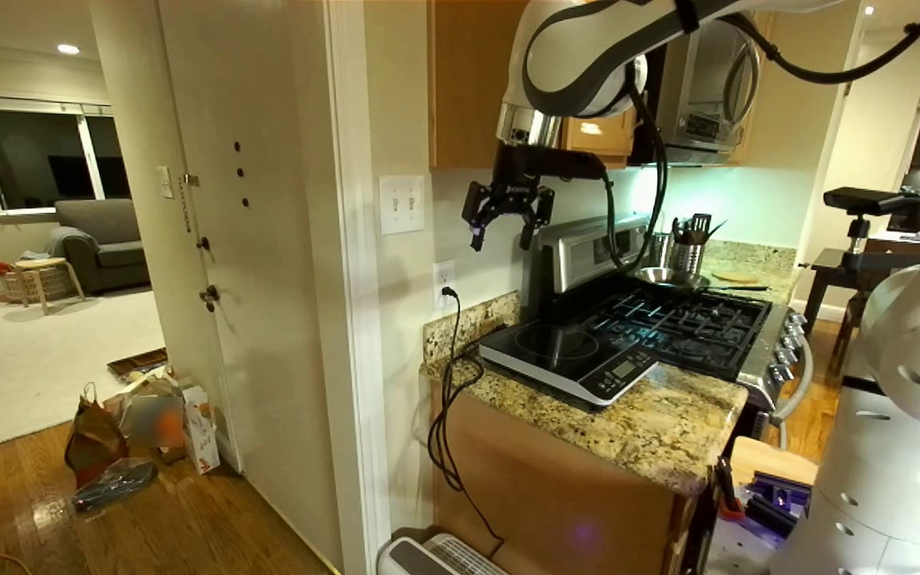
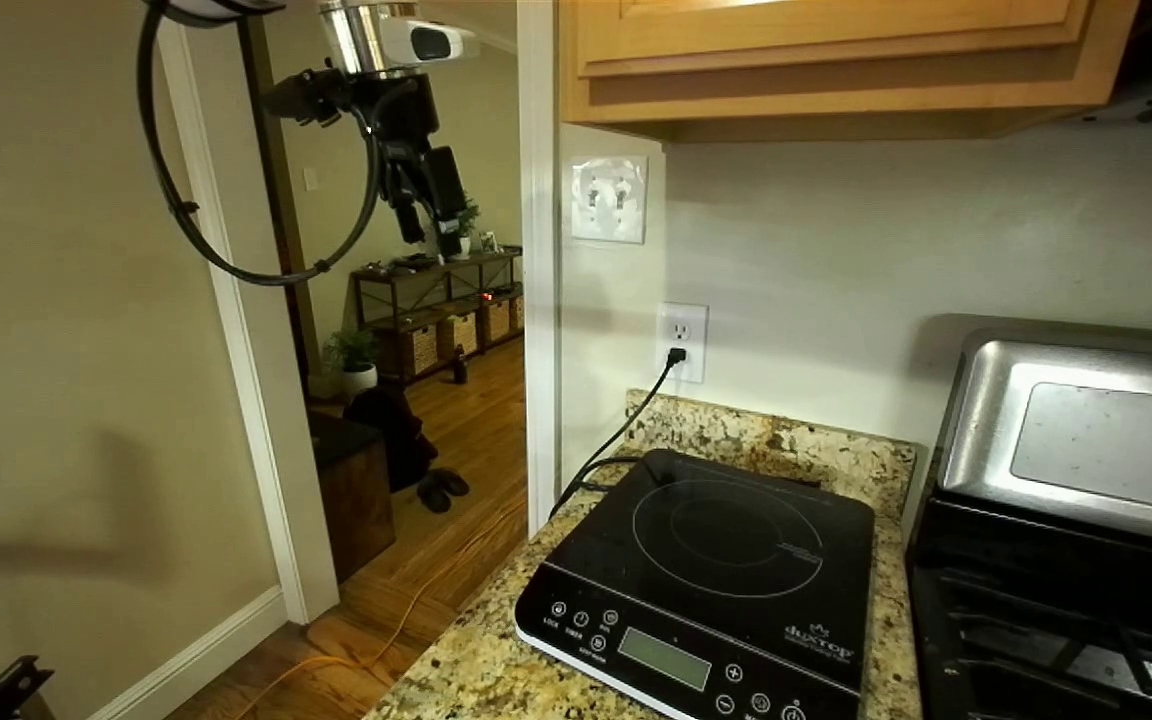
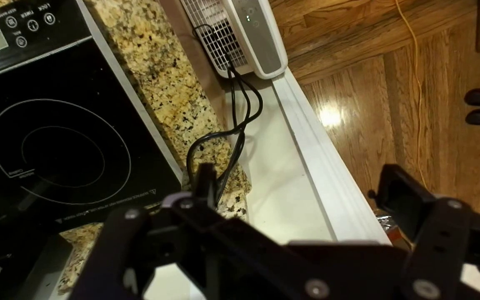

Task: Turn off the left light switch

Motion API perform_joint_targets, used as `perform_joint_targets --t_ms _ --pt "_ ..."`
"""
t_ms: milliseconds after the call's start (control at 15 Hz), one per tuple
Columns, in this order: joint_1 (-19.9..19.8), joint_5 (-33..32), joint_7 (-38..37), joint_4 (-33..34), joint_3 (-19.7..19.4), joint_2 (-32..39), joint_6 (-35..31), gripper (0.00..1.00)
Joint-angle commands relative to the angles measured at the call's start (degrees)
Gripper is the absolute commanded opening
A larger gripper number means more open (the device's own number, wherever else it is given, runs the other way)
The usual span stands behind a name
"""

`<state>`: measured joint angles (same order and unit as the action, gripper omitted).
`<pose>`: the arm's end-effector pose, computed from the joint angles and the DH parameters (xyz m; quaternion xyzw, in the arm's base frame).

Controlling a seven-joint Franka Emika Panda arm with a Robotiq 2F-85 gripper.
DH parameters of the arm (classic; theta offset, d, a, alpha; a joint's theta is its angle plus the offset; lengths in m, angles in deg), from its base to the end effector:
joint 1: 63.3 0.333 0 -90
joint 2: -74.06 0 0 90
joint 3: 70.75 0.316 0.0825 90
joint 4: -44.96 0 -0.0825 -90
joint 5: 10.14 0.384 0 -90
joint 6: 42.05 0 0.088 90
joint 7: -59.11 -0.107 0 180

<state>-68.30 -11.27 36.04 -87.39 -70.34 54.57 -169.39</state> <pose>0.4687 -0.0380 0.5037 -0.9644 0.2324 -0.1259 0.0106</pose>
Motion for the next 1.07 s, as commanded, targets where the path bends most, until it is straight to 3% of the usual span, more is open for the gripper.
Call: perform_joint_targets --t_ms 0,600,1000 --pt "-0.7 0.3 -2.5 -0.1 0.8 0.4 -1.7 1.00" --pt "-1.3 5.9 -23.4 -0.6 2.3 4.3 -18.2 1.00" --pt "-2.9 4.7 -33.0 -1.0 2.0 6.1 -29.6 1.00"
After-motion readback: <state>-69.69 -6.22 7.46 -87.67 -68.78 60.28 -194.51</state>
